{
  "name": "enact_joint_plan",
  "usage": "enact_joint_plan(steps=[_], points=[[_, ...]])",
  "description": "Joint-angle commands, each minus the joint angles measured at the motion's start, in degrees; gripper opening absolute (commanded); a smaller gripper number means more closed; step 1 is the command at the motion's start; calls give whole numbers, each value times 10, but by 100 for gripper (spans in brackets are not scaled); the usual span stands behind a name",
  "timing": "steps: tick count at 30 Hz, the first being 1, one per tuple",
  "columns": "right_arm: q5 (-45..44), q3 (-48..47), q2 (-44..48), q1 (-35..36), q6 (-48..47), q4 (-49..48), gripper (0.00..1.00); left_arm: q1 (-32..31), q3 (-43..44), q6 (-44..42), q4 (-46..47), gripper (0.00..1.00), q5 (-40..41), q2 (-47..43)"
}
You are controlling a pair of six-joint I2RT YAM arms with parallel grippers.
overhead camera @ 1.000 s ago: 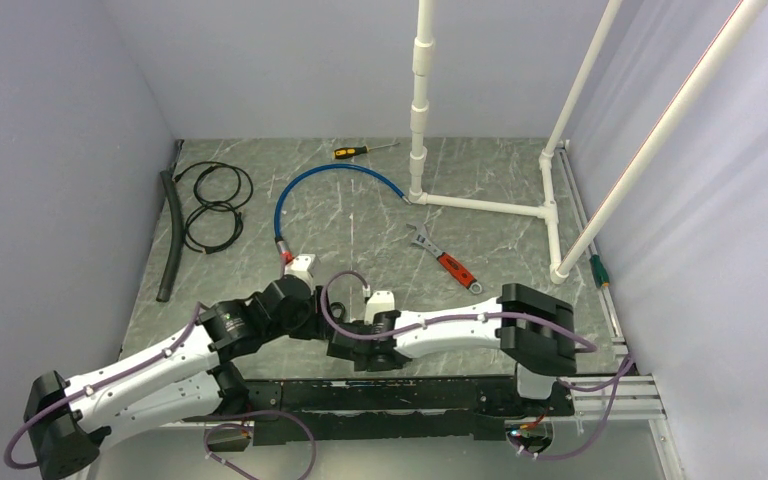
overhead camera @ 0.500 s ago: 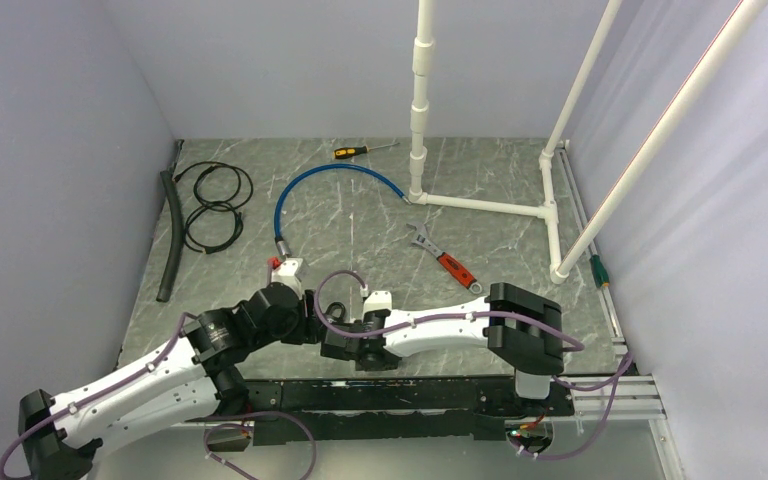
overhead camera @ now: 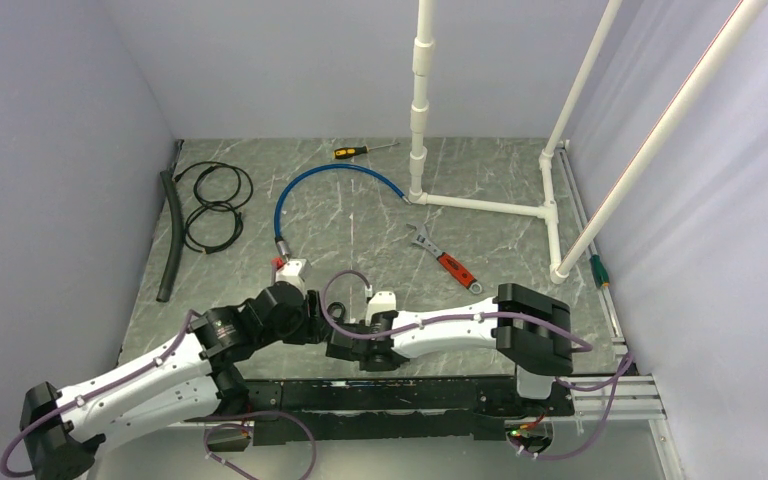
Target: Unlock with the key
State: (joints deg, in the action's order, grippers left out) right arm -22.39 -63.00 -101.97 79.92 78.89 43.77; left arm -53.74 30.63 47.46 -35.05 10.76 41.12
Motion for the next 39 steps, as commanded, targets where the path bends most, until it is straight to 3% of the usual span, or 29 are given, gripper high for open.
enact_joint_plan(steps=[1,9,16,20,33,39], points=[[-5,34,-3,-5,-7,2,22,-2,5,0,21,56,-3,9],[-32,52,32,-5,-36,-16,12,-2,2,2,63,57,-29,20],[-47,85,88,-4,-69,-55,8,-3,-17,17,154,57,-78,46],[-55,107,123,-3,-86,-80,0,-3,-18,24,192,57,-96,77],[-87,186,248,0,-141,-153,0,-2,-30,69,336,57,-171,144],[-72,237,331,6,-206,-233,0,-2,-34,89,391,56,-203,160]])
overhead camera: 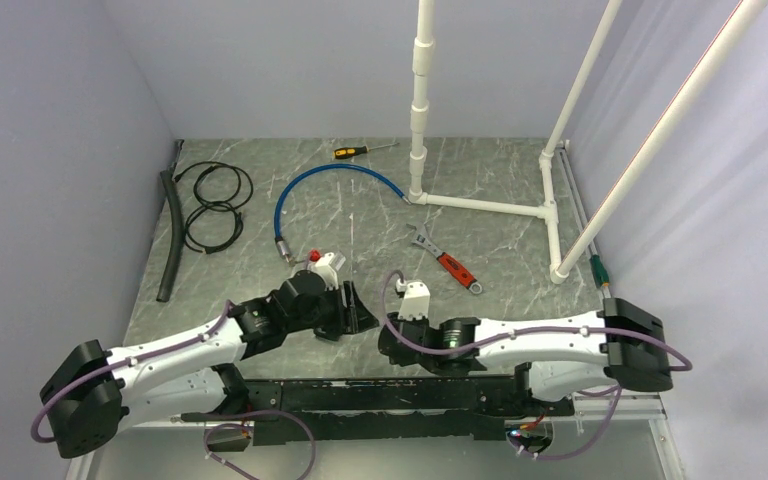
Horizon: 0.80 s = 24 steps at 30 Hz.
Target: Unlock with the key
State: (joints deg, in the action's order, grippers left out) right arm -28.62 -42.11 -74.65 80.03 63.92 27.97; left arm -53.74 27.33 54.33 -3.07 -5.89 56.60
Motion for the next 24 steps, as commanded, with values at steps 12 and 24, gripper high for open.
enact_joint_plan(steps=[12,24], points=[[30,94,201,9,-163,-153,0,-3,-13,47,165,58,-78,27],[28,82,193,13,-181,-148,0,-3,-14,56,212,35,-91,77]])
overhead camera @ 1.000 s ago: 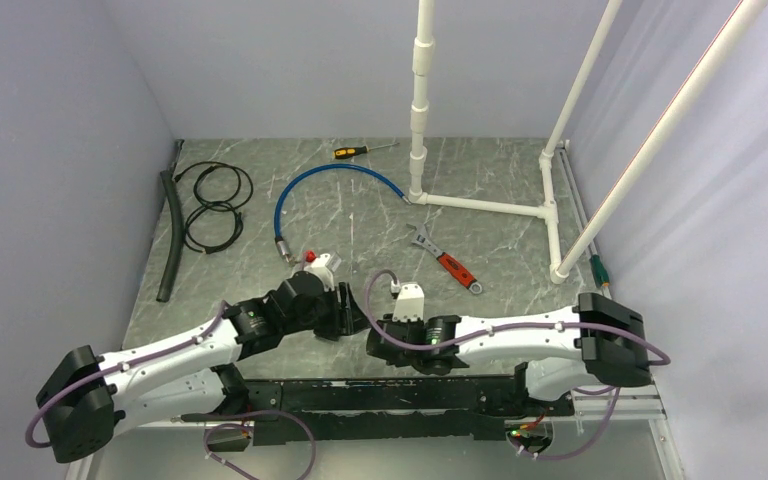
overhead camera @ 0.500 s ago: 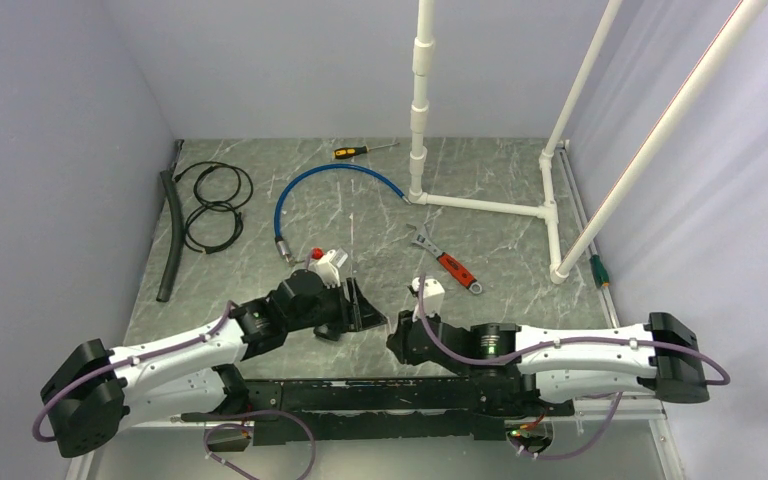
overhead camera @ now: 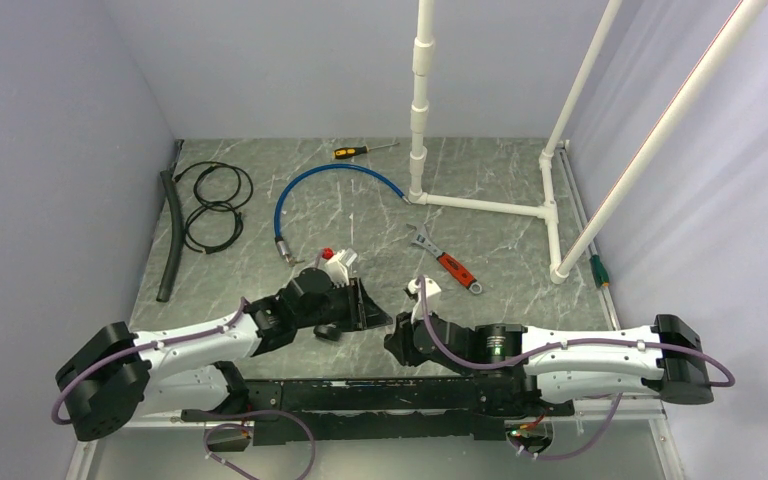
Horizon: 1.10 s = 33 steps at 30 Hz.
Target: Unlock with the key
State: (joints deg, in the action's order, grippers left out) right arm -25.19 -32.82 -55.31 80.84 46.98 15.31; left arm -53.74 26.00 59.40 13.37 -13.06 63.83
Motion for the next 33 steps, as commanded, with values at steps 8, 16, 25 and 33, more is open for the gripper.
enact_joint_plan(steps=[8,16,25,33], points=[[-25,-23,-12,5,-11,-12,0,-6,-12,22,85,1,-27,28],[-30,1,54,5,-14,-12,69,-8,-25,36,85,0,6,2],[-29,94,206,4,31,-117,88,-8,-76,66,123,0,81,-114],[-36,233,332,4,59,-396,72,-8,-119,137,213,0,158,-209]])
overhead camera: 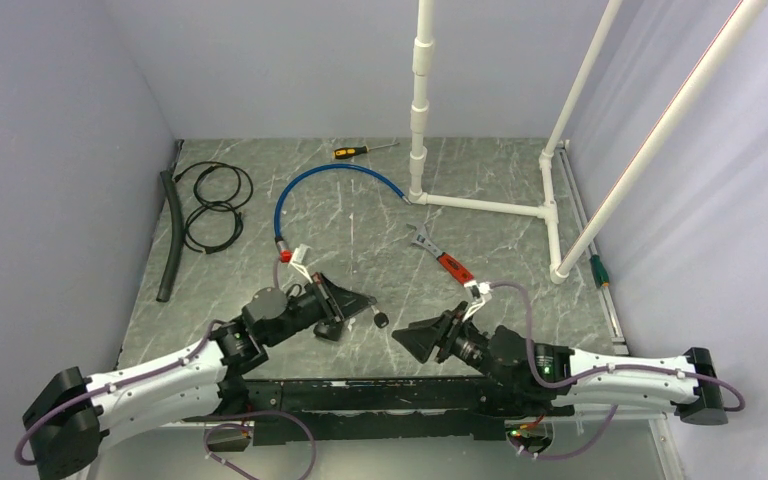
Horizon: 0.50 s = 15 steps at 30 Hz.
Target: Unlock with the key
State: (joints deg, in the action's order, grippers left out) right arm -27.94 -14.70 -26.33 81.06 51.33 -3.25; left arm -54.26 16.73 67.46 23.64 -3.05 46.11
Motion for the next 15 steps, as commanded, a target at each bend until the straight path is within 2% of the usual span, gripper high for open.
enact_joint_plan(steps=[1,8,15], points=[[-8,68,47,2,17,-248,72,-2,-39,75,144,0,67,-36],[-11,67,-18,1,-19,-395,66,-3,-58,138,238,0,96,-13],[-29,43,-84,1,-28,-444,61,-5,-74,150,367,0,96,52]])
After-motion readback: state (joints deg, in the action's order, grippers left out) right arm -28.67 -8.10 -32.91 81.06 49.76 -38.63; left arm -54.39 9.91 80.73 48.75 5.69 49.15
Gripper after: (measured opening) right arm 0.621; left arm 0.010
